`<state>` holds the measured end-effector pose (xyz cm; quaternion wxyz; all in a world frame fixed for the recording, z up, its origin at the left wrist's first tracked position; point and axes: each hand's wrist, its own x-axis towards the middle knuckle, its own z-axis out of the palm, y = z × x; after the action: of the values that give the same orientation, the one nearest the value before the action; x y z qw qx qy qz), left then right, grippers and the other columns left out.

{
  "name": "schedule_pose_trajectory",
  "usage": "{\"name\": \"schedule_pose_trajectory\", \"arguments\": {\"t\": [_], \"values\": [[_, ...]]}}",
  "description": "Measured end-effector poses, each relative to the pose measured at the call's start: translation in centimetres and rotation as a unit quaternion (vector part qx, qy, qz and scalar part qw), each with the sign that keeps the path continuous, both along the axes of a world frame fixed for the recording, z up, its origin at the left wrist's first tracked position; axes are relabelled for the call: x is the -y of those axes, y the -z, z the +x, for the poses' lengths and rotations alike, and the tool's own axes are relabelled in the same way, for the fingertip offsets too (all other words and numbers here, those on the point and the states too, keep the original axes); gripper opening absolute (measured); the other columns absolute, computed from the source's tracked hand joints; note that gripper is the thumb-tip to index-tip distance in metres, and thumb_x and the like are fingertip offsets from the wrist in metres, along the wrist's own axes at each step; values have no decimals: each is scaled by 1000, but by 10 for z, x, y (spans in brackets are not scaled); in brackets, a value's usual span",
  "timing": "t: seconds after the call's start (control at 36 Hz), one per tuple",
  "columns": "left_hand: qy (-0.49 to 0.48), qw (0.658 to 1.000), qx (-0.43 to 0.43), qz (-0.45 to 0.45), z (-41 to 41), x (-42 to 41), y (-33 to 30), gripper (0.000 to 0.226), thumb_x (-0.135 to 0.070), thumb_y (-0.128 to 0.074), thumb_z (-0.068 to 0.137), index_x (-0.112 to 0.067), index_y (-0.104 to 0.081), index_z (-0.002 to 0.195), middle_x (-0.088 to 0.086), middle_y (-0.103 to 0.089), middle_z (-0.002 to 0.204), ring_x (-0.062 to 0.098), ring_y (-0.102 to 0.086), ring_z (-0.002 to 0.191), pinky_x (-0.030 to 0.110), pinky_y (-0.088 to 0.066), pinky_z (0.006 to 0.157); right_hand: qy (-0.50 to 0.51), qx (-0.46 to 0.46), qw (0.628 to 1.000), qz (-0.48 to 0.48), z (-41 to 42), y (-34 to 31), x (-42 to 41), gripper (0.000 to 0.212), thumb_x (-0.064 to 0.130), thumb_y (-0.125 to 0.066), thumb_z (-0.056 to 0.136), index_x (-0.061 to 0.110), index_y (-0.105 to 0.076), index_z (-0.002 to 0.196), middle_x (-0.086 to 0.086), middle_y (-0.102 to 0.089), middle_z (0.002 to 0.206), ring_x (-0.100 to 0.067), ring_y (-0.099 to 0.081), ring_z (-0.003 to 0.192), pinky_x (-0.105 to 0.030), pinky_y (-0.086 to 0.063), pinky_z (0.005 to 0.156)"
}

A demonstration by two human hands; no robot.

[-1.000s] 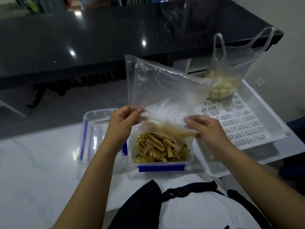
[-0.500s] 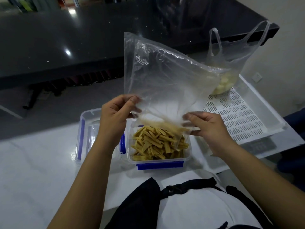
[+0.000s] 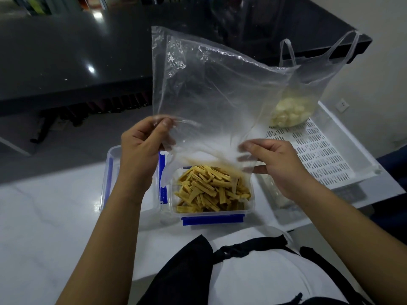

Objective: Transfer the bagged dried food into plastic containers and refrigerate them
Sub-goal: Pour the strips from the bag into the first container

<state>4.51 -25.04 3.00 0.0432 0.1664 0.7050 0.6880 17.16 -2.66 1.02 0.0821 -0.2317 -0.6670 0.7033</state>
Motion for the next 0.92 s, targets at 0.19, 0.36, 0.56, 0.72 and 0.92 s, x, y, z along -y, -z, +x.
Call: {"name": "schedule_pose_trajectory", "arguments": {"t": [0.19, 0.36, 0.56, 0.72, 0.92], "values": [[1, 1000, 7, 20, -2, 4, -5, 17, -13, -56, 100, -17, -72, 98, -1, -69, 80, 17, -61, 72, 27, -56, 66, -3, -22, 1000, 22, -3, -10, -2, 16, 12, -62, 94, 3, -73, 102, -8, -75, 102, -27, -73, 93, -41, -62, 72], [-7, 1000, -1, 20, -9, 7, -11, 16, -16, -56, 100, -15, -72, 100, 1, -67, 79, 17, -59, 70, 29, -55, 67, -21, -31, 998, 45, -6, -17, -3, 14, 12, -68, 88, 4, -74, 99, -10, -75, 99, -27, -73, 92, -44, -62, 75], [-15, 999, 1, 39, -9, 10, -13, 14, -9, -59, 97, -12, -71, 105, -3, -70, 84, 14, -62, 75, 25, -55, 69, 15, -52, 997, 60, -9, -22, -7, 11, 7, -71, 86, 2, -74, 95, -15, -74, 96, -25, -73, 89, -39, -62, 74], [-37, 997, 64, 28, 0, 8, 2, 41, -7, -63, 94, -20, -58, 133, 4, -76, 91, 19, -69, 82, 41, -60, 83, 27, -15, 996, 85, 0, -17, -15, 10, 12, -76, 82, 9, -76, 92, -5, -75, 93, -18, -70, 94, -29, -57, 80], [-28, 997, 75, 5, 17, 1, 15, 63, -5, -64, 94, -31, -38, 146, 4, -72, 86, 15, -67, 74, 38, -61, 78, 56, 21, 993, 98, 1, -13, -21, 2, 13, -76, 83, 11, -76, 85, -6, -73, 91, -27, -67, 96, -35, -57, 83]]}}
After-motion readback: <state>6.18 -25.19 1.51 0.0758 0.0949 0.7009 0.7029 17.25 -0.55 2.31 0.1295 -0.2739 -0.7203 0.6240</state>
